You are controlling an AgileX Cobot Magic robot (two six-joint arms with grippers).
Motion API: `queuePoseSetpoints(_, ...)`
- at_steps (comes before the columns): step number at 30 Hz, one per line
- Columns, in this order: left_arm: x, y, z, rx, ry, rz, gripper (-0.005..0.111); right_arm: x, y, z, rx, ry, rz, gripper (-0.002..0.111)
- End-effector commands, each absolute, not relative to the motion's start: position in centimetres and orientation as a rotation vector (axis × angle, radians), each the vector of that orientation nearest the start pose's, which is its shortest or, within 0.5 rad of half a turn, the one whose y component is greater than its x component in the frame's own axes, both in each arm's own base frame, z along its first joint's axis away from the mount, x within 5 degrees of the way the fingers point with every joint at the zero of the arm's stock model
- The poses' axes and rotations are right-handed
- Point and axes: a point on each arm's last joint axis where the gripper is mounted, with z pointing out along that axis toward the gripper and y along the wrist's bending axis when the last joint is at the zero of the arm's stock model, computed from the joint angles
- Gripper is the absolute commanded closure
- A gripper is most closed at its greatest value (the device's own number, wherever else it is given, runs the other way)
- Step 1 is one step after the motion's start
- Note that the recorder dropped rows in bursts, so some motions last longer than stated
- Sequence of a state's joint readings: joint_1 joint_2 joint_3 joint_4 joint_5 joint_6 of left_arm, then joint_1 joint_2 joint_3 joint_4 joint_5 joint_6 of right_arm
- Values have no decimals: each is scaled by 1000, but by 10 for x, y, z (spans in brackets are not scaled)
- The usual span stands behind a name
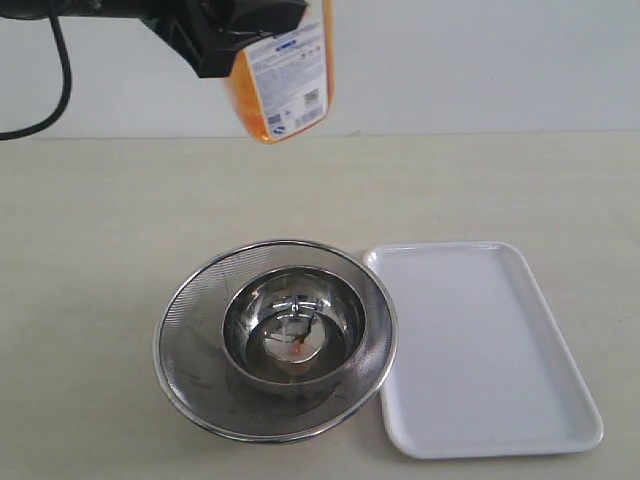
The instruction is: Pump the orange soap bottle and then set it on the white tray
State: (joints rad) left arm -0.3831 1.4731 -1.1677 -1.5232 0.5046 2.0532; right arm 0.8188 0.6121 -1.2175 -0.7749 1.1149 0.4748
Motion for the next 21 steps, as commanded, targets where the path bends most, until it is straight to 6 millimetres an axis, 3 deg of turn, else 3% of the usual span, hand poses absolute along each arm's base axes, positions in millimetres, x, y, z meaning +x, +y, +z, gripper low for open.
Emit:
queuePoseSetpoints(1,269,-199,372,1148,1315,-493,102,51,-21,445,-215,1808,116,108)
queuePoseSetpoints(4,254,-221,374,1149,1281,-592,102,43,-24,428,-234,1833,157,108)
queuePoseSetpoints(9,246,-251,361,1167,1291,-694,102,32,-24,408,-294,1850,256,108)
queuePoseSetpoints(14,249,-285,337,1208,1334,-761,102,22,-21,401,-382,1798,365,108)
queuePoseSetpoints(21,268,-325,293,1270,1406,-790,102,15,-16,392,-514,1839,386,108)
